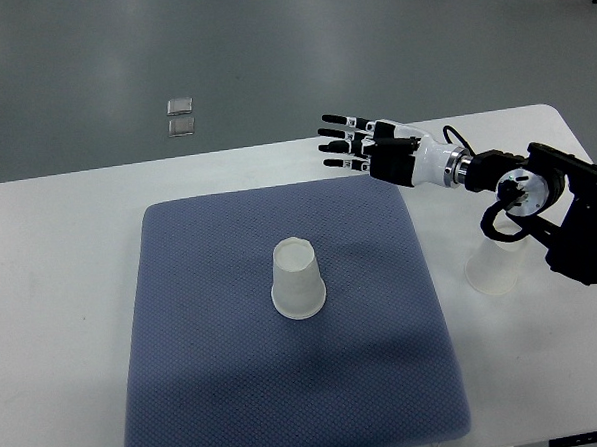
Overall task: Stack paper cups
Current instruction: 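Move the right hand toward the standing white paper cup beside the pad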
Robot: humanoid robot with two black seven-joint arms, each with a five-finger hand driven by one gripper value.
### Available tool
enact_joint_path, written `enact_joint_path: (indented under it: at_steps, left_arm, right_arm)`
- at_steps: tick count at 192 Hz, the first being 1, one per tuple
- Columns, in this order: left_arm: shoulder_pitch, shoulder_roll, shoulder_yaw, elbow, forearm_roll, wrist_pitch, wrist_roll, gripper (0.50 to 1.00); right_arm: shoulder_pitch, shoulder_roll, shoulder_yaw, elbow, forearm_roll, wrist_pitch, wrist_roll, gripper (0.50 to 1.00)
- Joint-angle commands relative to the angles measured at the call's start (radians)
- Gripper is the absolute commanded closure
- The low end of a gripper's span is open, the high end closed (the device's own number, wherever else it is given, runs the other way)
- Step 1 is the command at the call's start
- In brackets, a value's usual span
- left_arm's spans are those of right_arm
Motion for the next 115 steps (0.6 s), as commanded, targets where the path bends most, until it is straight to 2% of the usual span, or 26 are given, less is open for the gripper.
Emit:
enact_joint_path:
  at_steps: [1, 57, 115]
  left_arm:
    - [0.0, 0.0, -0.001, 0.001, 0.0, 0.005, -0.003, 0.5]
    - [0.003, 0.0, -0.001, 0.001, 0.0, 0.005, -0.002, 0.5]
    - [0.002, 0.0, -0.002, 0.001, 0.0, 0.005, -0.002, 0.5]
  right_arm:
    - [0.002, -0.001, 0.0, 0.0, 0.0, 0.0, 0.0, 0.574]
    - [0.004, -0.001, 0.0, 0.0, -0.002, 0.0, 0.005, 0.574]
    - [0.004, -0.052, 0.018, -0.005, 0.0, -0.002, 0.009, 0.579]
